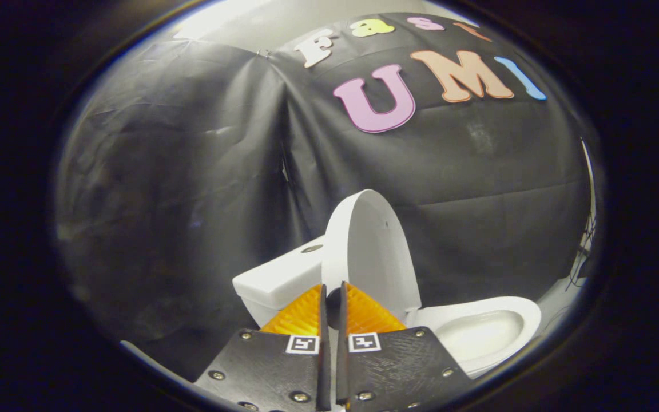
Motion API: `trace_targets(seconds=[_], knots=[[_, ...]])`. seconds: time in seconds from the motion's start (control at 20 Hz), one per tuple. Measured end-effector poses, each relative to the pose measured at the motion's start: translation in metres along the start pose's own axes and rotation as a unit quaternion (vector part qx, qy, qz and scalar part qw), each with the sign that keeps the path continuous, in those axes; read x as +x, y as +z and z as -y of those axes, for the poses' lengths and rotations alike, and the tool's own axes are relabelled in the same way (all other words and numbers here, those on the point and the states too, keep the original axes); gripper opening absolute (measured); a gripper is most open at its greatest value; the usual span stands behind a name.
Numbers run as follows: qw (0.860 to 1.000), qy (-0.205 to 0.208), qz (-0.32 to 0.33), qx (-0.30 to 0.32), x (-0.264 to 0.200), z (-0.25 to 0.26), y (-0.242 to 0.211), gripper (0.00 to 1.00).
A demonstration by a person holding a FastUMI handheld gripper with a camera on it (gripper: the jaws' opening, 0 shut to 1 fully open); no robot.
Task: Open the toilet lid.
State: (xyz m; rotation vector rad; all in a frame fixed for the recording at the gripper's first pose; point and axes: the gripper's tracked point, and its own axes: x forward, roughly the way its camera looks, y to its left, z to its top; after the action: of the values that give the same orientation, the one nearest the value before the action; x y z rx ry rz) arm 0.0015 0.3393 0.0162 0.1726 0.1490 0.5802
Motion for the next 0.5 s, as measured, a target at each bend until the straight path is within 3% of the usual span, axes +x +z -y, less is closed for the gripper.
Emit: trace_targets(seconds=[0.5], knots=[[1.000,0.023,-0.005,-0.011,0.010,-0.024,-0.007,0.05]])
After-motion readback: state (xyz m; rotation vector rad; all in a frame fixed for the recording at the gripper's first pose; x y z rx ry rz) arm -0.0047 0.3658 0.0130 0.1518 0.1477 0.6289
